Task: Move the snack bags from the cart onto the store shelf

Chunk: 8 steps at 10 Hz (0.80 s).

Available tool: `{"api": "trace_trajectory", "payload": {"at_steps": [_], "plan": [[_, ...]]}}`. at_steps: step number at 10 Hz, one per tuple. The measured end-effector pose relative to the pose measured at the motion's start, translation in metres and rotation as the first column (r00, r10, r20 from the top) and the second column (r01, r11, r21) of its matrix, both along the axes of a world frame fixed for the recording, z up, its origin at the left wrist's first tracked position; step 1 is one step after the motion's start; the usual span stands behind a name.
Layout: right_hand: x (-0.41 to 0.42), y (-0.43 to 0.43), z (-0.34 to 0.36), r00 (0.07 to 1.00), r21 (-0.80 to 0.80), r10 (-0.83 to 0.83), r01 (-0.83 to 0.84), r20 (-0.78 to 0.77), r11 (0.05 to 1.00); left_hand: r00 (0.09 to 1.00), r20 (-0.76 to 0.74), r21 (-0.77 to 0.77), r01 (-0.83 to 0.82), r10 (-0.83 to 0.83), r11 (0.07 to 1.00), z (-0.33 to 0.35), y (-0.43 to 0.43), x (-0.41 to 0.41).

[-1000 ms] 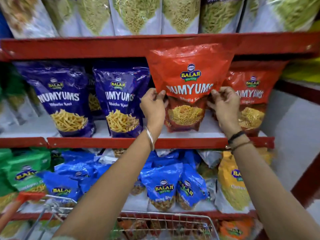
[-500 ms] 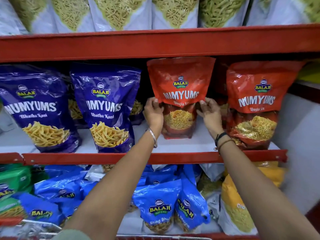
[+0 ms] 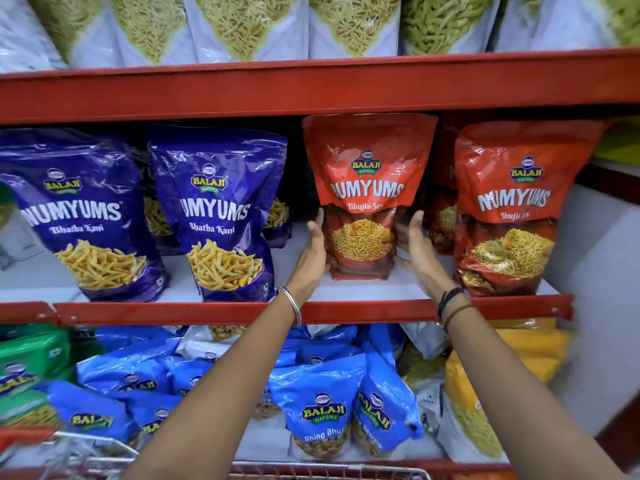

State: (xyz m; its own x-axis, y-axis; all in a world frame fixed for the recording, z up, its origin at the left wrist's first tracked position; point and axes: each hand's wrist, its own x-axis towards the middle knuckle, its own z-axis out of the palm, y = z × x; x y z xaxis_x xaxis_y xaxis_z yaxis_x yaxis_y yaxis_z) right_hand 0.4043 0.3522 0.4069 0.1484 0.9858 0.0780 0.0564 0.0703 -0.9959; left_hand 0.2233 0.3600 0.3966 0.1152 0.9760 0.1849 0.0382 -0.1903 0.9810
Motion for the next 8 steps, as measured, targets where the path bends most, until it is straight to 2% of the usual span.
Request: {"api": "trace_trajectory", "payload": {"at_steps": [2,4,6,7,8], "plan": [[0.006,-0.034,-0.003,0.997,0.04,-0.062,0.061,0.034,0.997,0.994,-0.11,-0.004,0.019,-0.02,1.0,0.001,-0.029,-0.008],[0.005,-0.059,-0.008,0.996,0.052,-0.087,0.088,-0.013,0.995,0.996,-0.086,-0.018,0.037,-0.038,0.999,0.01,-0.068,-0.012],[-0.005,-0.079,-0.008,1.0,0.082,0.013,-0.012,-0.018,0.997,0.986,-0.157,-0.025,0.058,-0.061,0.998,0.011,-0.088,-0.018],[-0.002,-0.092,-0.028,0.994,0.142,-0.069,0.058,0.079,0.988,0.983,-0.185,0.128,0.007,0.017,0.992,0.02,-0.11,-0.02],[0.008,-0.127,-0.076,0.963,0.201,-0.246,0.222,0.106,0.954,0.983,-0.065,0.331,-0.142,0.172,0.933,0.036,-0.134,-0.034]]}}
